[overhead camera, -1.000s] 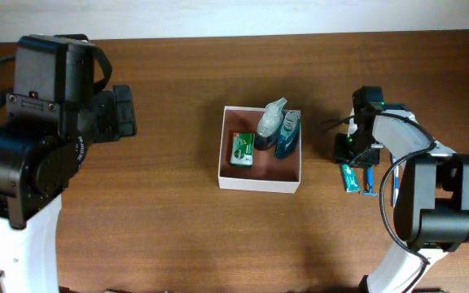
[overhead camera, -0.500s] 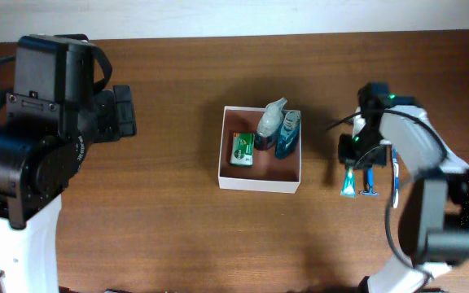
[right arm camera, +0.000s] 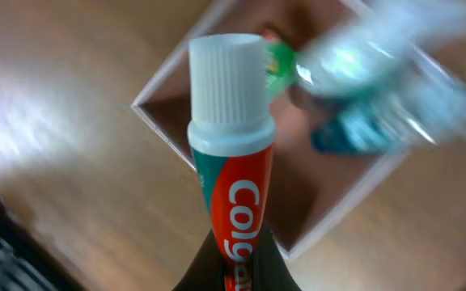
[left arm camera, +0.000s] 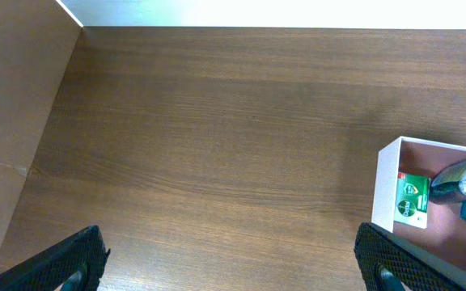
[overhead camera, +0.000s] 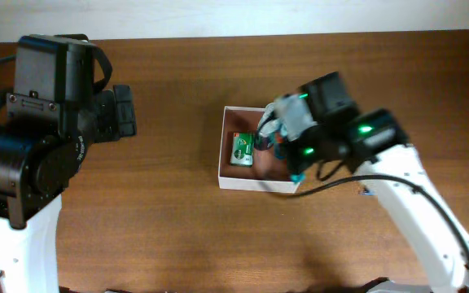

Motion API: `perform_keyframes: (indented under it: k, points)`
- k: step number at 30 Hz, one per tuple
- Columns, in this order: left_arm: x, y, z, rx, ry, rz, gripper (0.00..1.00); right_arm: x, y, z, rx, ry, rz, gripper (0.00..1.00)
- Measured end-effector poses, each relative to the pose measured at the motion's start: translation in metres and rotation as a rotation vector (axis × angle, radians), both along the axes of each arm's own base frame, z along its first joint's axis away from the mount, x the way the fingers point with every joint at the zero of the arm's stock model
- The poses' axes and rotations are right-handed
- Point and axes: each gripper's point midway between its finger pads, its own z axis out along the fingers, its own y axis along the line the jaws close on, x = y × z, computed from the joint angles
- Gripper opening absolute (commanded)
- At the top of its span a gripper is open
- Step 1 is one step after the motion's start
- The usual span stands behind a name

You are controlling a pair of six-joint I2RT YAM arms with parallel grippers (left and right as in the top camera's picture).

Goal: Pack container
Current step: 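Lift the Colgate tube with the right gripper and drop it in the box, then grasp the blue razor with the right gripper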

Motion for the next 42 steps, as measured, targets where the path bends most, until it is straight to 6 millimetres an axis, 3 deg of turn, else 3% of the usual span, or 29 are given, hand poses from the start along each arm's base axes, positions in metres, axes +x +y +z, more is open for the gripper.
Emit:
perform_keyframes:
  k: [5, 9, 14, 18, 19, 20, 26, 29, 31, 34, 38, 42]
  points:
    - [0.0, 0.0, 0.0, 0.0, 0.0, 0.0, 0.99, 0.018, 0.031, -0.017, -0.124, -0.154, 0.262, 0.04]
    - [0.0, 0.0, 0.0, 0.0, 0.0, 0.0, 0.99, 0.039, 0.034, -0.037, -0.216, -0.211, 0.379, 0.04]
    - [0.0, 0.0, 0.0, 0.0, 0.0, 0.0, 0.99, 0.048, 0.031, -0.079, -0.306, -0.152, 0.48, 0.04]
    - [0.0, 0.0, 0.0, 0.0, 0.0, 0.0, 0.99, 0.047, 0.029, -0.101, -0.343, -0.105, 0.518, 0.38]
    - [0.0, 0.0, 0.0, -0.001, 0.0, 0.0, 0.99, 0.047, 0.03, -0.102, -0.346, -0.105, 0.523, 0.91]
    - [0.0, 0.0, 0.0, 0.0, 0.0, 0.0, 0.99, 0.046, 0.031, -0.1, -0.346, -0.109, 0.522, 0.99]
    - [0.0, 0.0, 0.0, 0.0, 0.0, 0.0, 0.99, 0.044, 0.023, -0.076, -0.347, -0.118, 0.34, 0.99]
    - [0.0, 0.0, 0.0, 0.0, 0.0, 0.0, 0.99, 0.049, 0.004, -0.051, -0.306, -0.129, 0.164, 0.99]
    - [0.0, 0.0, 0.0, 0.0, 0.0, 0.0, 0.99, 0.054, -0.019, -0.034, -0.269, -0.127, 0.014, 0.99]
    - [0.0, 0.0, 0.0, 0.0, 0.0, 0.0, 0.99, 0.061, -0.072, -0.012, -0.216, -0.102, -0.264, 0.99]
    - [0.0, 0.0, 0.0, 0.0, 0.0, 0.0, 0.99, 0.066, -0.14, -0.007, -0.132, -0.03, -0.57, 0.99]
    - [0.0, 0.0, 0.0, -0.001, 0.0, 0.0, 0.99, 0.072, -0.189, -0.017, -0.068, 0.027, -0.758, 0.96]
